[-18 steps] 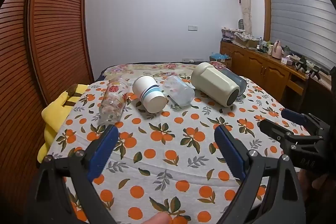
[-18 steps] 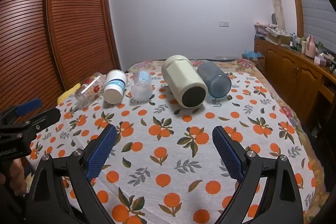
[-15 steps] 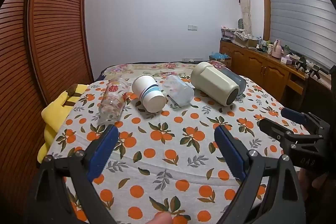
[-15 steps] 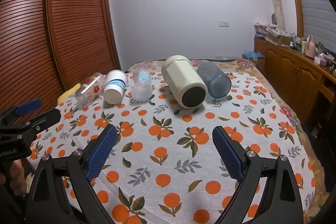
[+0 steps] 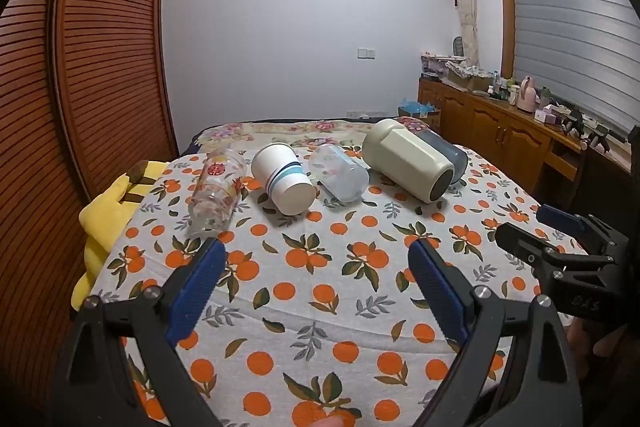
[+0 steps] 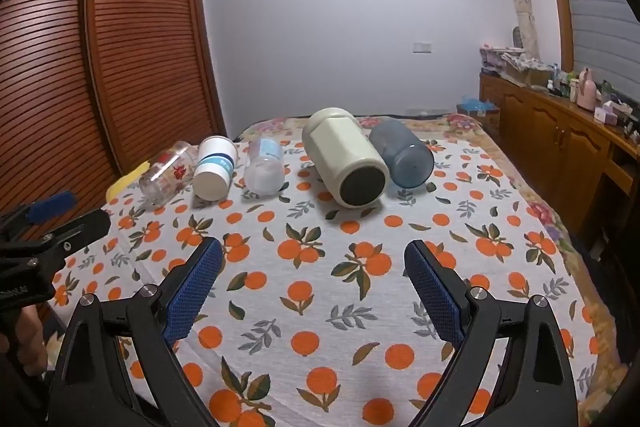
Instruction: Flip cup upright
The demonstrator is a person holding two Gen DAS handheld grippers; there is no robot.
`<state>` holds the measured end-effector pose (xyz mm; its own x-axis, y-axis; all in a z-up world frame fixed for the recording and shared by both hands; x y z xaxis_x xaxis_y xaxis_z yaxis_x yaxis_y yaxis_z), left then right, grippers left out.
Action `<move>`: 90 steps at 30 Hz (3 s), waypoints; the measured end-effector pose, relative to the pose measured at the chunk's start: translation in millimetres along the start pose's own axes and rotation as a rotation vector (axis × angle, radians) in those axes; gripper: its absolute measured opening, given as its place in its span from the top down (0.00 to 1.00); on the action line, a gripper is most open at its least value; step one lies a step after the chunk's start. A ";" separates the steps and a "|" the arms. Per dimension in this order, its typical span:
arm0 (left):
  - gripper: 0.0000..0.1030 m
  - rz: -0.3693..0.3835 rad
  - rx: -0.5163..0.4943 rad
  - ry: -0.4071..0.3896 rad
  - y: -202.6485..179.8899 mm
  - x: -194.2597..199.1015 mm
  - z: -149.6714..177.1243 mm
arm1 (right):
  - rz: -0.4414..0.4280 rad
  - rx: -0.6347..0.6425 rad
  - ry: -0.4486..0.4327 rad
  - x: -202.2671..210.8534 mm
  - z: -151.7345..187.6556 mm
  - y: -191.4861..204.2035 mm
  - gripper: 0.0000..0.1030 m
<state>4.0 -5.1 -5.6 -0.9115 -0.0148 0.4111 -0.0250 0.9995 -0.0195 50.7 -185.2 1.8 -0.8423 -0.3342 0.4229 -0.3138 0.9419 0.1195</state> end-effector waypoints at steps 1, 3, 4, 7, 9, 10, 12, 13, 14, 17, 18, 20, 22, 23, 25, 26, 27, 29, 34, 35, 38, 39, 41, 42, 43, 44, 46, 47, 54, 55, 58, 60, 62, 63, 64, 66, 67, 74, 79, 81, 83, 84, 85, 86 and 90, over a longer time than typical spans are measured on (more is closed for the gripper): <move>0.09 -0.002 0.000 -0.001 0.1 1.0 1.3 | 0.002 -0.001 -0.002 1.5 -0.1 -2.0 0.09; 0.09 -0.001 0.001 0.003 3.1 0.8 -3.6 | 0.004 -0.004 -0.003 0.0 -0.9 -5.4 0.09; 0.09 0.000 0.002 0.002 3.3 1.2 -4.0 | 0.009 -0.002 -0.005 4.0 0.1 -2.5 0.09; 0.09 -0.004 0.004 -0.003 4.5 1.5 -4.7 | 0.011 -0.001 -0.006 3.6 0.2 -2.3 0.09; 0.09 -0.006 0.005 -0.002 5.2 1.5 -4.5 | 0.010 -0.001 -0.006 3.2 0.1 -2.8 0.09; 0.09 -0.006 0.005 -0.001 5.6 1.2 -4.5 | 0.010 -0.001 -0.007 3.1 0.2 -3.2 0.09; 0.09 -0.007 0.005 -0.003 5.3 1.4 -4.3 | 0.010 -0.002 -0.008 2.9 0.3 -3.6 0.09; 0.09 -0.004 0.006 -0.003 5.4 1.2 -4.3 | 0.010 -0.002 -0.008 2.7 0.2 -3.7 0.09; 0.09 -0.007 0.005 -0.003 4.9 1.5 -4.2 | 0.011 -0.001 -0.008 2.7 0.2 -3.6 0.09; 0.09 -0.006 0.005 -0.004 5.5 1.0 -4.3 | 0.012 -0.002 -0.009 3.1 0.3 -3.6 0.09; 0.09 -0.004 0.005 -0.006 5.2 1.4 -4.1 | 0.011 -0.002 -0.009 3.1 0.3 -3.8 0.09; 0.09 -0.004 0.002 -0.007 4.5 1.6 -4.0 | 0.011 -0.002 -0.010 3.1 0.4 -4.1 0.09; 0.09 -0.003 0.003 -0.007 4.8 1.7 -3.9 | 0.011 -0.003 -0.010 3.2 0.3 -4.1 0.09; 0.09 -0.005 0.003 -0.008 4.7 1.8 -3.9 | 0.011 -0.003 -0.010 3.2 0.3 -4.2 0.09; 0.09 -0.003 0.004 -0.006 4.9 1.5 -4.1 | 0.010 -0.002 -0.009 3.3 0.4 -4.0 0.09; 0.09 -0.002 0.005 -0.007 5.1 1.2 -4.1 | 0.010 -0.002 -0.010 3.3 0.5 -4.1 0.09; 0.09 -0.003 0.004 -0.007 4.4 2.3 -4.7 | 0.010 -0.001 -0.010 3.4 0.5 -4.1 0.09; 0.09 -0.003 0.003 -0.008 4.3 2.4 -4.7 | 0.010 -0.003 -0.010 3.3 0.5 -4.2 0.09; 0.09 -0.002 0.003 -0.012 3.5 4.3 -5.6 | 0.011 -0.003 -0.011 3.4 0.5 -4.2 0.09; 0.09 -0.002 0.002 -0.013 3.0 4.9 -6.3 | 0.011 -0.003 -0.011 3.3 0.5 -4.4 0.09; 0.09 -0.002 0.000 -0.015 2.3 6.3 -7.6 | 0.010 -0.003 -0.012 3.1 0.5 -4.4 0.09; 0.09 0.000 0.001 -0.016 2.4 6.4 -7.6 | 0.011 -0.002 -0.013 3.5 0.4 -4.5 0.09; 0.09 0.001 0.000 -0.017 1.9 7.3 -8.7 | 0.011 -0.003 -0.014 4.2 0.1 -4.4 0.09; 0.09 0.002 -0.001 -0.018 1.6 7.6 -9.3 | 0.012 -0.002 -0.014 4.2 0.0 -4.4 0.09; 0.09 0.002 0.000 -0.018 1.9 7.7 -9.2 | 0.012 -0.002 -0.014 4.1 0.0 -4.5 0.09; 0.09 0.002 -0.001 -0.018 1.9 7.8 -9.2 | 0.011 -0.002 -0.013 4.2 0.0 -4.8 0.09; 0.09 0.002 -0.001 -0.020 1.8 8.5 -10.2 | 0.012 -0.002 -0.013 4.1 -0.1 -4.6 0.09; 0.09 0.002 -0.002 -0.019 1.8 8.5 -10.2 | 0.011 -0.002 -0.013 4.1 -0.1 -4.7 0.09; 0.09 0.007 -0.008 -0.027 0.0 12.3 -13.2 | 0.011 -0.002 -0.014 4.4 -0.4 -4.9 0.09; 0.09 0.007 -0.010 -0.029 -0.4 13.1 -13.4 | 0.010 -0.002 -0.014 4.3 -0.4 -4.9 0.08; 0.09 0.008 -0.010 -0.031 -0.5 14.7 -14.4 | 0.011 -0.003 -0.013 4.1 -0.5 -4.9 0.09; 0.09 0.008 -0.009 -0.032 -0.3 15.0 -15.0 | 0.010 -0.003 -0.013 4.5 -0.3 -4.8 0.09; 0.09 0.009 -0.009 -0.032 -0.5 15.1 -14.8 | 0.011 -0.002 -0.015 4.2 -0.2 -4.7 0.09; 0.09 0.009 -0.010 -0.032 -0.3 15.3 -15.3 | 0.011 -0.003 -0.014 4.3 -0.3 -4.8 0.09; 0.09 0.009 -0.010 -0.032 -0.4 15.2 -14.8 | 0.010 -0.003 -0.015 4.3 -0.3 -4.8 0.09; 0.09 0.009 -0.009 -0.031 -0.5 15.3 -14.9 | 0.011 -0.003 -0.015 4.5 -0.5 -5.0 0.09; 0.09 0.009 -0.009 -0.032 -0.8 15.4 -14.5 | 0.012 -0.004 -0.016 4.7 -0.6 -5.3 0.09; 0.09 0.011 0.000 -0.016 -1.4 16.1 -12.9 | 0.012 -0.005 -0.015 5.3 -0.7 -6.0 0.09; 0.09 0.011 0.003 -0.006 0.5 13.7 -10.6 | 0.011 -0.005 -0.013 4.4 -0.3 -5.8 0.09; 0.09 0.012 0.004 0.001 2.2 10.6 -9.8 | 0.011 -0.004 -0.012 4.1 -0.3 -6.0 0.09; 0.09 0.010 0.002 0.011 4.4 5.1 -8.9 | 0.014 -0.005 -0.016 3.8 0.0 -6.0 0.08; 0.09 0.009 0.001 0.018 5.5 2.2 -8.9 | 0.015 -0.004 -0.020 4.4 -0.8 -6.2 0.09; 0.09 0.008 -0.001 0.026 6.7 -1.8 -8.7 | 0.012 -0.004 -0.022 4.2 -1.3 -6.0 0.09; 0.09 0.005 -0.003 0.033 7.9 -5.9 -9.2 | 0.008 -0.001 -0.022 3.7 -2.3 -5.9 0.09; 0.09 -0.002 -0.021 0.049 11.0 -21.0 -13.5 | -0.007 0.016 -0.018 -3.3 -8.2 -2.8 0.09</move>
<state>28.4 6.6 -2.1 -0.8903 -0.0160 0.4551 -0.0177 0.9998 0.0004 57.9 -186.5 7.5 -0.8476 -0.3414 0.4061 -0.3264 0.9390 0.1082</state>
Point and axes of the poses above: each gripper's, at about its wrist camera, not at the fingertips, and x roughly against the way its jaws point, y to its left, z to its underside, the point moved 1 cm from there along -x, roughly the way its jaws point, and after that the axes turned 4 degrees about -y, right-handed, at the moved point
